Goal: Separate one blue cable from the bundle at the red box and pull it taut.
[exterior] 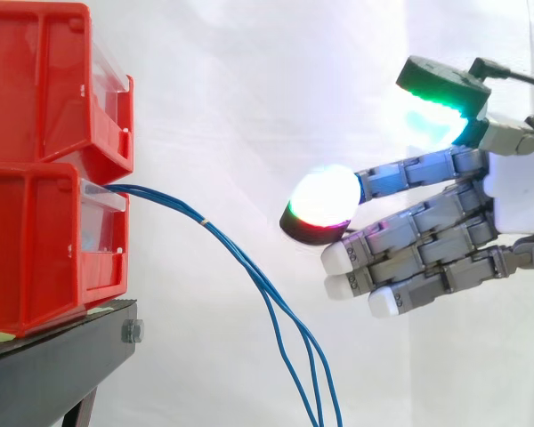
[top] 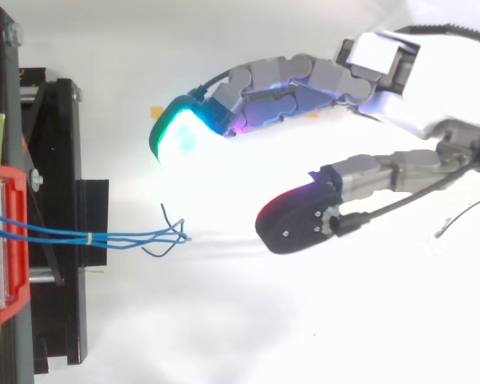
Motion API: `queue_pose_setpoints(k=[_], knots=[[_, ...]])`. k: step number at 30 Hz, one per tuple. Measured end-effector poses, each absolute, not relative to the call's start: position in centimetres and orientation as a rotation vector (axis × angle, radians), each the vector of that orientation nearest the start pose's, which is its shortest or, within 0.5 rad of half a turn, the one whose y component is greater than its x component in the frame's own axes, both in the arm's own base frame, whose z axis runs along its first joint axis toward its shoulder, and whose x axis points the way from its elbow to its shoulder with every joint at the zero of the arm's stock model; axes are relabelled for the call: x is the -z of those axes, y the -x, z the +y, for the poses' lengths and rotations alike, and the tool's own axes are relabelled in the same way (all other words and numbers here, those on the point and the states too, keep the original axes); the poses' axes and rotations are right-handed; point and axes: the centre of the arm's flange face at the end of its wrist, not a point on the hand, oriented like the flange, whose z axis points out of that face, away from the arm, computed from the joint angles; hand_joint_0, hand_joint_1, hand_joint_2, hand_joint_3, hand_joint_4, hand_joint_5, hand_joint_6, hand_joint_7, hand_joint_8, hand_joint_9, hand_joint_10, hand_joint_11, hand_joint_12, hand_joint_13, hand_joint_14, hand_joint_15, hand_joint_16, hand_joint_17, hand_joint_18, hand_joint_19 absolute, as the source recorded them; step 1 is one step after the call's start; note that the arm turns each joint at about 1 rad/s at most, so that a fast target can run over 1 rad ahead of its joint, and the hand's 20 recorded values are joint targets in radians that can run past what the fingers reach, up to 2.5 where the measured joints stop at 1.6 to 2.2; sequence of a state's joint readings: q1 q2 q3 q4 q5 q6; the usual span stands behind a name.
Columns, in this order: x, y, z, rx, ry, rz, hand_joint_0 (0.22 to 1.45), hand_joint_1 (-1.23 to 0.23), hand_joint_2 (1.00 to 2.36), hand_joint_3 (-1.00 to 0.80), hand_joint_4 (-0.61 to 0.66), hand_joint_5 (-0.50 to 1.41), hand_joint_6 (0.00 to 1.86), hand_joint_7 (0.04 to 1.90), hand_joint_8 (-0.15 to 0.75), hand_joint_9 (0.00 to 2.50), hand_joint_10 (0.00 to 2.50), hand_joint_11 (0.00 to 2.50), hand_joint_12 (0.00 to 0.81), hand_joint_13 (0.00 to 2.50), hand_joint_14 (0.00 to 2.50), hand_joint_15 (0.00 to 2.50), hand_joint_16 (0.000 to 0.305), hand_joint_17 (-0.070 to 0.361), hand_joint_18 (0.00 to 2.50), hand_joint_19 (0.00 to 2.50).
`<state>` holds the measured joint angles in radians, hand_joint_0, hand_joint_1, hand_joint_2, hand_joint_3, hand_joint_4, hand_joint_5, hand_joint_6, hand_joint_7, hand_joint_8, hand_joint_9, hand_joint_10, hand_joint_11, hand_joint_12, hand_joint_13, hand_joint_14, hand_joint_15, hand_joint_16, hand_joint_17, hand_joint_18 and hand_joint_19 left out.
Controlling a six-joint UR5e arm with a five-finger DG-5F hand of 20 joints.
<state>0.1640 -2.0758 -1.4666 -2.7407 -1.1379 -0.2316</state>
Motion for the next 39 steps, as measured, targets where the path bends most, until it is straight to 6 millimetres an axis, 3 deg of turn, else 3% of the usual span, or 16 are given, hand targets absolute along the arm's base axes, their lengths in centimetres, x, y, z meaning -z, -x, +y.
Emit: queue_pose_setpoints(k=[4, 14, 19, 23, 39], knots=[[-26.4, -68.2, -6.6, -0.818, -1.187, 1.135, 0.54, -0.63, 1.0, -0.5, 0.23, -0.19, 0.5, 0.72, 0.28, 0.58, 0.0, 0.06, 0.35, 0.5, 0.0, 0.06, 0.049, 0.11, 0.39, 0.38], [-25.5, -68.9, -6.5, -0.768, -1.16, 1.131, 0.55, -0.63, 1.0, -0.5, 0.23, -0.19, 0.5, 0.72, 0.279, 0.58, 0.0, 0.07, 0.35, 0.51, 0.0, 0.08, 0.049, 0.11, 0.41, 0.39], [-23.0, -71.0, -5.8, -0.797, -1.142, 1.168, 0.54, -0.62, 1.0, -0.5, 0.23, -0.19, 0.5, 0.72, 0.281, 0.59, 0.0, 0.07, 0.354, 0.52, 0.0, 0.09, 0.049, 0.11, 0.41, 0.4], [-22.8, -72.3, -5.3, -0.825, -1.121, 1.173, 0.54, -0.62, 1.0, -0.5, 0.24, -0.19, 0.5, 0.73, 0.281, 0.59, 0.0, 0.07, 0.355, 0.54, 0.0, 0.1, 0.049, 0.111, 0.42, 0.42], [-21.3, -74.3, -4.1, -0.927, -1.096, 1.112, 0.54, -0.61, 1.0, -0.5, 0.26, -0.17, 0.5, 0.79, 0.286, 0.62, 0.0, 0.1, 0.359, 0.6, 0.01, 0.17, 0.05, 0.113, 0.46, 0.46]])
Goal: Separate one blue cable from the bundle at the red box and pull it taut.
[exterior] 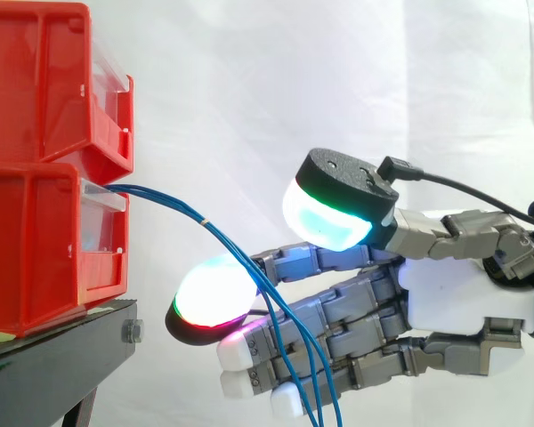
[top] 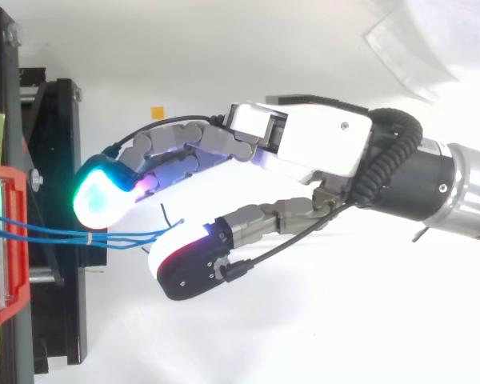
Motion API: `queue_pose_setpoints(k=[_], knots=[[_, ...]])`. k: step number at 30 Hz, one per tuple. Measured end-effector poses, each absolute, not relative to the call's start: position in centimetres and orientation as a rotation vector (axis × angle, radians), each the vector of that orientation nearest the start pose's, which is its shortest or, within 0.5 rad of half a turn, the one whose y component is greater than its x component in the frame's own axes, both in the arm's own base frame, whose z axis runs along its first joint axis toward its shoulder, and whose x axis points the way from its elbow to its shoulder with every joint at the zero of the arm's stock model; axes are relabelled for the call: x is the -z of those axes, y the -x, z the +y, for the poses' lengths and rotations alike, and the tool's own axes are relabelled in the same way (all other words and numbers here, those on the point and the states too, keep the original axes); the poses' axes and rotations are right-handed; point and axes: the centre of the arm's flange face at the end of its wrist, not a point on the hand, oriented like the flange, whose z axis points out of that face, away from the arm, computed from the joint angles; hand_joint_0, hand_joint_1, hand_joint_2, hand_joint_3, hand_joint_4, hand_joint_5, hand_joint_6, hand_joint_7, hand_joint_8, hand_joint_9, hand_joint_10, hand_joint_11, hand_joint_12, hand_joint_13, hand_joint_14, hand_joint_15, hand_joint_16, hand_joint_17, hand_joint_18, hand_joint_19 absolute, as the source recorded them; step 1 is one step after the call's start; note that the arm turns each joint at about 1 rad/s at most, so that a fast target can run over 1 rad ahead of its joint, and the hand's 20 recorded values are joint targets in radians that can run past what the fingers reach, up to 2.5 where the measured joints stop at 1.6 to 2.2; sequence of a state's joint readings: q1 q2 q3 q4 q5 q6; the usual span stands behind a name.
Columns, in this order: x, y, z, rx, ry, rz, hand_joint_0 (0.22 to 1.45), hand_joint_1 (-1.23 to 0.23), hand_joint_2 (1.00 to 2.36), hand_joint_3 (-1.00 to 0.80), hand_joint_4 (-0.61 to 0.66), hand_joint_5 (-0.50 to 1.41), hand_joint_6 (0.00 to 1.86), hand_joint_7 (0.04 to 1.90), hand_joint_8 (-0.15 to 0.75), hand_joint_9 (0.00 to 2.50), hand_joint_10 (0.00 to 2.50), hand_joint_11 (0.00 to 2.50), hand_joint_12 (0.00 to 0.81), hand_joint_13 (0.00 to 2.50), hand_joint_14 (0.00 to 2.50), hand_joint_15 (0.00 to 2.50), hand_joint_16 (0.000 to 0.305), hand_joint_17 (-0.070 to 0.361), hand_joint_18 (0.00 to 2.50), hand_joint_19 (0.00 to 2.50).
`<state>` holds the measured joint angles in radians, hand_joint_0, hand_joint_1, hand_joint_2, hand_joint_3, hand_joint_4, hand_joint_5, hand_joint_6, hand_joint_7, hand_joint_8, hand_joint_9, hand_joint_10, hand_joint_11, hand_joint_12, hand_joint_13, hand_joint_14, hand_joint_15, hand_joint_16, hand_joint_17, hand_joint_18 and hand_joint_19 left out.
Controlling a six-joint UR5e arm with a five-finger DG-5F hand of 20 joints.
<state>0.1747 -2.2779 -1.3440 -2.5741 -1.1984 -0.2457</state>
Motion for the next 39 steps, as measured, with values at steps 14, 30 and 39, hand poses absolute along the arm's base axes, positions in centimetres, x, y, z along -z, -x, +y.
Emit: queue_pose_setpoints(k=[14, 30, 39], knots=[[-19.0, -76.6, -3.8, -1.032, -1.126, 1.105, 0.54, -0.57, 1.0, -0.5, 0.27, -0.14, 0.5, 1.04, 0.295, 0.69, 0.01, 0.21, 0.363, 0.67, 0.01, 0.23, 0.051, 0.116, 0.51, 0.5], [-19.1, -76.6, -5.1, -1.076, -1.12, 1.128, 0.57, -0.62, 1.0, -0.48, 0.24, -0.14, 0.5, 1.14, 0.29, 0.72, 0.01, 0.28, 0.355, 0.76, 0.01, 0.32, 0.05, 0.114, 0.57, 0.55], [-20.6, -77.4, -6.1, -1.138, -1.114, 1.119, 0.59, -0.67, 1.01, -0.38, 0.23, -0.13, 0.5, 1.18, 0.287, 0.74, 0.01, 0.34, 0.354, 0.78, 0.01, 0.34, 0.05, 0.113, 0.59, 0.57]])
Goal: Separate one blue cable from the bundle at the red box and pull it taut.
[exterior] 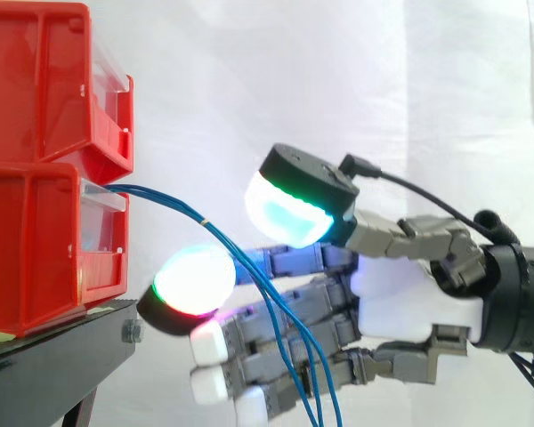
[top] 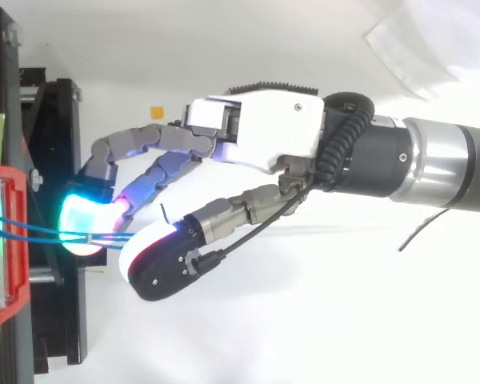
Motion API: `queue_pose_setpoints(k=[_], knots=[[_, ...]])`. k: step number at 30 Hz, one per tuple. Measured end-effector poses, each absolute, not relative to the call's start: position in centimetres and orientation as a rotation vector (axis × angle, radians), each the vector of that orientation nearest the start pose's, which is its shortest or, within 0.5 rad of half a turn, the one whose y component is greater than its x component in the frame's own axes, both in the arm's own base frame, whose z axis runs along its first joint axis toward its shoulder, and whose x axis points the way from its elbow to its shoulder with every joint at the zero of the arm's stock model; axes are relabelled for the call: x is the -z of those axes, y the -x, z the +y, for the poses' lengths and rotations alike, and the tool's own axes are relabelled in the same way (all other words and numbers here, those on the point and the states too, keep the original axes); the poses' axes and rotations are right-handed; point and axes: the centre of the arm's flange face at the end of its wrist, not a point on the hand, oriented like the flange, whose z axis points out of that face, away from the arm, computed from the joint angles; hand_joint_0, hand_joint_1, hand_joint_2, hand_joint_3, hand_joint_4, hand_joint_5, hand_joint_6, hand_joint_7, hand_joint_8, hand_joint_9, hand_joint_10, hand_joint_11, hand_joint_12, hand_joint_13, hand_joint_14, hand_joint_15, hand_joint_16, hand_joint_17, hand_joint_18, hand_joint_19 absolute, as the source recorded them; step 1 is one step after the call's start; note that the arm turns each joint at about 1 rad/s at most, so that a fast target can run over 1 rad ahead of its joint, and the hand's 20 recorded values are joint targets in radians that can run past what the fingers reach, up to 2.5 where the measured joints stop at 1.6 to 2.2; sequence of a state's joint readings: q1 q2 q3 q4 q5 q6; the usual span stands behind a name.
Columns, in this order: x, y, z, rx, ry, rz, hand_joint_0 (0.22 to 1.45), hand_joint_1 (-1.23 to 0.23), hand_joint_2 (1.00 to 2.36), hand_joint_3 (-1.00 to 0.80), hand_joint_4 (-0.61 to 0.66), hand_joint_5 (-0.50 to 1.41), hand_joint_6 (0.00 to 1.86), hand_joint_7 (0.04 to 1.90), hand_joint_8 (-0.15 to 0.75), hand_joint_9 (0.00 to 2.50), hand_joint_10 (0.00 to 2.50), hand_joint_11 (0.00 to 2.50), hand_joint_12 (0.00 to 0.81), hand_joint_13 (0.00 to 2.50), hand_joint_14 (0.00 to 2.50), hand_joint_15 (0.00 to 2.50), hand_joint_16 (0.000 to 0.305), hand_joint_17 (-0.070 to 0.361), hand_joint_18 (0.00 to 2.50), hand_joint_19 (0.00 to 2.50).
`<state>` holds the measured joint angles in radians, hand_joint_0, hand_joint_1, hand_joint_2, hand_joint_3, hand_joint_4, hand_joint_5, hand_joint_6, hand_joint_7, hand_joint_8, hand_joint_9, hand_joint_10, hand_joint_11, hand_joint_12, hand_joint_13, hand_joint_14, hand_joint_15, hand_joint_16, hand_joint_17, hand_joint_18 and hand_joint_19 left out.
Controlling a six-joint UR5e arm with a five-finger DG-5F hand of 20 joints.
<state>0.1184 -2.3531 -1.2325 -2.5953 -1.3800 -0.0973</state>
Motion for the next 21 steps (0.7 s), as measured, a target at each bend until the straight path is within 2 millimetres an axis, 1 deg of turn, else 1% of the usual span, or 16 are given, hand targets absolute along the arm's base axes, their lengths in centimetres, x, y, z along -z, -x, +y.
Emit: queue_pose_setpoints(k=[5, 16, 18, 20, 21], knots=[[-21.34, -77.83, -5.76, -1.202, -1.139, 1.093, 0.59, -0.67, 1.01, -0.4, 0.23, -0.13, 0.5, 1.17, 0.291, 0.75, 0.01, 0.35, 0.354, 0.79, 0.01, 0.35, 0.05, 0.113, 0.6, 0.57], [-21.11, -77.64, -5.54, -1.216, -1.172, 1.108, 0.59, -0.67, 1.01, -0.4, 0.24, -0.13, 0.5, 1.18, 0.295, 0.78, 0.01, 0.38, 0.358, 0.81, 0.01, 0.36, 0.05, 0.113, 0.61, 0.58], [-21.04, -77.59, -5.49, -1.214, -1.175, 1.113, 0.61, -0.66, 1.01, -0.37, 0.22, -0.12, 0.5, 1.22, 0.296, 0.81, 0.01, 0.43, 0.357, 0.81, 0.01, 0.37, 0.05, 0.112, 0.61, 0.58], [-20.91, -77.49, -5.48, -1.208, -1.181, 1.122, 0.63, -0.66, 1.01, -0.29, 0.2, -0.12, 0.51, 1.28, 0.292, 0.82, 0.01, 0.43, 0.355, 0.83, 0.01, 0.37, 0.05, 0.112, 0.62, 0.58], [-20.86, -77.45, -5.48, -1.206, -1.184, 1.126, 0.63, -0.66, 1.01, -0.29, 0.2, -0.12, 0.51, 1.28, 0.292, 0.82, 0.01, 0.44, 0.356, 0.83, 0.01, 0.37, 0.049, 0.111, 0.62, 0.59]])
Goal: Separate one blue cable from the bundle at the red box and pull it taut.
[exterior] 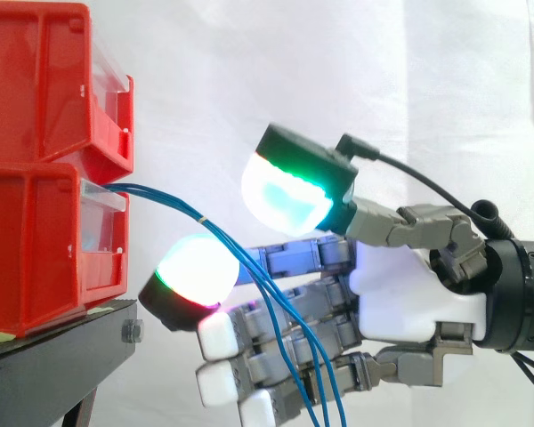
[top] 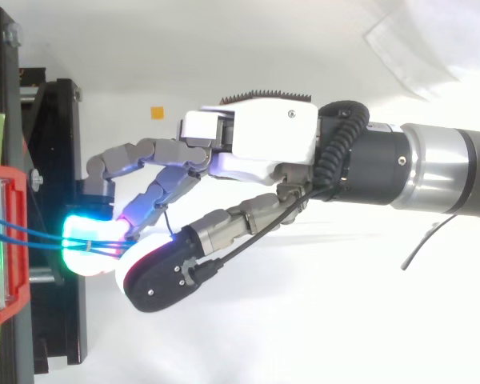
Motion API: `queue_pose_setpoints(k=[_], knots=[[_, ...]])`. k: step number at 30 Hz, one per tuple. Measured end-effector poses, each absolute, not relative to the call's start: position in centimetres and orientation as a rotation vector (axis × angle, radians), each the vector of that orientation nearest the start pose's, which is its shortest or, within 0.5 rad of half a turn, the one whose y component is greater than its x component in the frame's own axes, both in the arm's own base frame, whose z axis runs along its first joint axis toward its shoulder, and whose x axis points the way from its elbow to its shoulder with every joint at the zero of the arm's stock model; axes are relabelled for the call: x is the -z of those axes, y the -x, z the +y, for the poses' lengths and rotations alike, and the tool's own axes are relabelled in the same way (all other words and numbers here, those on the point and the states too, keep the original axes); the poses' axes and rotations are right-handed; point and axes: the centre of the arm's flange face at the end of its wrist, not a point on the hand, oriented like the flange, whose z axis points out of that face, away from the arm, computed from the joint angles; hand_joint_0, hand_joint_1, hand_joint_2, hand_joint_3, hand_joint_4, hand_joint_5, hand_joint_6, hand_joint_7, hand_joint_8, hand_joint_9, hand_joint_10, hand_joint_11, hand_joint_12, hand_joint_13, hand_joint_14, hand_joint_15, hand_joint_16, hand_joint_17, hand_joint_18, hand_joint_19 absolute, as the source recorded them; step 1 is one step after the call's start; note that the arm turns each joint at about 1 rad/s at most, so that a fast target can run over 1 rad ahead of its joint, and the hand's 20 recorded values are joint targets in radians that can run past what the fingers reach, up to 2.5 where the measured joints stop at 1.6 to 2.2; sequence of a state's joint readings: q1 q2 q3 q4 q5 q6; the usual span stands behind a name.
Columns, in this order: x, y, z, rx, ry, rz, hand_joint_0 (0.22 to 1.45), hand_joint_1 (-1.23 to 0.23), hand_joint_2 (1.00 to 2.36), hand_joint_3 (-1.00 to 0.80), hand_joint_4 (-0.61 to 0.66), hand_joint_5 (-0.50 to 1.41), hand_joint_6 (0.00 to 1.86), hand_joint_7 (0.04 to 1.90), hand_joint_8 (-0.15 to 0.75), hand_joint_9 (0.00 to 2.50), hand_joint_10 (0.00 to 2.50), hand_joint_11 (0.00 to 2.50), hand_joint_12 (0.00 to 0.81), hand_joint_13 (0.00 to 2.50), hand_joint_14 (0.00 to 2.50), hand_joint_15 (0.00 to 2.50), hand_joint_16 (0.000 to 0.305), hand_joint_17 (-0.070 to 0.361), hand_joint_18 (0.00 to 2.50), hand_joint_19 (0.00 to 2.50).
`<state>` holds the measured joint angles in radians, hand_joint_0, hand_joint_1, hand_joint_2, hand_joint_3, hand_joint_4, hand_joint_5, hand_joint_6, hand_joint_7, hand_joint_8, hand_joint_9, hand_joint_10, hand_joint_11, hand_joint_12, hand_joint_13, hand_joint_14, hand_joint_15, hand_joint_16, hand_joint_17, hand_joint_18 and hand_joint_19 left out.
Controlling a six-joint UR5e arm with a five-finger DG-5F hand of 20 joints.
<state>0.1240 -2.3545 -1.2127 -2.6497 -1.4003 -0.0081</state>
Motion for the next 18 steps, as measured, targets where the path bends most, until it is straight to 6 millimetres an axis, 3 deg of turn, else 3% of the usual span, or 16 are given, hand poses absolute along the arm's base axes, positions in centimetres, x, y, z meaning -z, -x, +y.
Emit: queue_pose_setpoints(k=[3, 11, 18], knots=[[-20.67, -77.29, -5.51, -1.198, -1.194, 1.141, 0.63, -0.66, 1.02, -0.26, 0.19, -0.12, 0.53, 1.26, 0.297, 0.83, 0.01, 0.45, 0.356, 0.84, 0.02, 0.38, 0.05, 0.112, 0.64, 0.6], [-20.6, -77.19, -5.82, -1.192, -1.2, 1.146, 0.57, -0.57, 1.0, -0.47, 0.21, -0.12, 0.54, 1.25, 0.308, 0.88, 0.02, 0.49, 0.363, 0.87, 0.02, 0.4, 0.051, 0.115, 0.67, 0.6], [-20.73, -77.22, -6.1, -1.19, -1.199, 1.143, 0.58, -0.57, 1.0, -0.46, 0.21, -0.11, 0.54, 1.25, 0.307, 0.9, 0.01, 0.5, 0.368, 0.88, 0.02, 0.41, 0.051, 0.115, 0.67, 0.6]])
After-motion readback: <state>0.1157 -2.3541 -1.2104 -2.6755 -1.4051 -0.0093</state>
